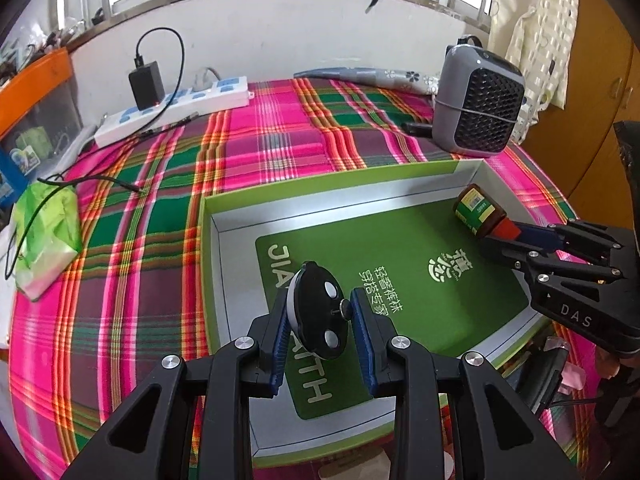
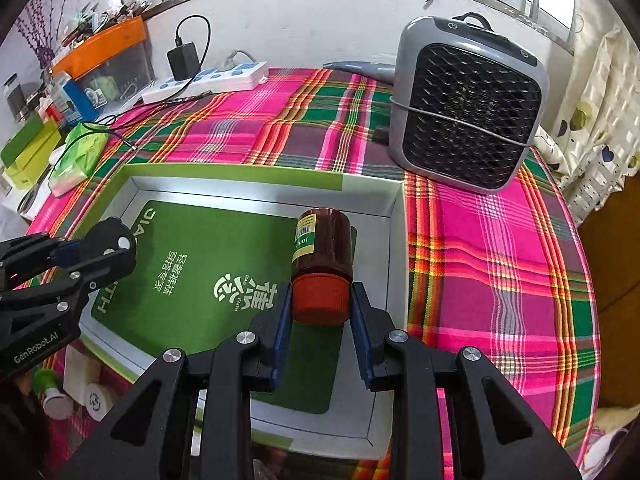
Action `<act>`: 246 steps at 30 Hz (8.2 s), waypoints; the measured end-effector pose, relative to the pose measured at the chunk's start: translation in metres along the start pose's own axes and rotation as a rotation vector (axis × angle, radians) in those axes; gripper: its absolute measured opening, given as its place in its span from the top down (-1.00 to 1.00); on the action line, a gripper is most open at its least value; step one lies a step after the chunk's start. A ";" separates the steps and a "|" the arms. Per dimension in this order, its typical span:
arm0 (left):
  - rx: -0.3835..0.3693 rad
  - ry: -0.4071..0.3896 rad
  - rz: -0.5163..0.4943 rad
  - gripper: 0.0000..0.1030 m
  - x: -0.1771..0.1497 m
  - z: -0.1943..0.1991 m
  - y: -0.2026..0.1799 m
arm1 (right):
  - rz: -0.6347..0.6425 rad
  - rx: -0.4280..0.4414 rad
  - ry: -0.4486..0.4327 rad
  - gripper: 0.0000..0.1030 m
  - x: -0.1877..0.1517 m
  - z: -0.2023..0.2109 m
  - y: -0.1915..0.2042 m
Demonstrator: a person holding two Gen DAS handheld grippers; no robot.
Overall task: Organize rigid objects
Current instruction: 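Carry the black object and brown jar with both tools over the green tray, then lower both objects into the tray and open both tools, then withdraw both tools from the tray back toward the remaining objects, then grasp the green-and-white spool with the left tool while the right tool grasps the pink tube, then lift and carry the spool and pink tube with both tools over the tray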
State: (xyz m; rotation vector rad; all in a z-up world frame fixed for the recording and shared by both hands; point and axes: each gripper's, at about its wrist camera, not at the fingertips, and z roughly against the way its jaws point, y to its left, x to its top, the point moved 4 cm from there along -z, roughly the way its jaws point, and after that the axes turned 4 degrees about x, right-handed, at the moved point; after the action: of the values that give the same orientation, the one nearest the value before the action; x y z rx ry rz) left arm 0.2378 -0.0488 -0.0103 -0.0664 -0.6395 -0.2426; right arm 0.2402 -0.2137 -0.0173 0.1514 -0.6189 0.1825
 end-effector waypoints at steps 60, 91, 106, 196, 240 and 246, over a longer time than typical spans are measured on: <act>0.004 -0.107 0.006 0.26 -0.029 0.079 -0.012 | -0.059 0.000 -0.101 0.13 -0.022 0.063 0.006; 0.014 -0.138 0.141 0.16 -0.114 0.124 0.026 | -0.134 0.058 -0.162 0.13 -0.106 0.102 -0.011; -0.010 -0.094 0.208 0.15 -0.142 0.120 0.040 | -0.082 0.118 -0.129 0.08 -0.120 0.091 -0.005; 0.003 -0.040 0.112 0.38 -0.121 0.085 0.017 | 0.100 0.038 -0.047 0.63 -0.110 0.070 0.016; -0.044 -0.072 0.054 0.38 0.015 0.036 0.017 | 0.165 0.128 -0.041 0.63 0.009 0.033 0.032; -0.038 -0.042 0.071 0.38 0.024 0.013 0.022 | 0.164 0.137 -0.003 0.63 0.017 0.009 0.029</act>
State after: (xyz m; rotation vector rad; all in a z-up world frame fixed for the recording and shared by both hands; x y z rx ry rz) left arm 0.2541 -0.0311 0.0143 -0.1308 -0.6735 -0.1853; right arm 0.2422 -0.1855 0.0027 0.2336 -0.6218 0.3838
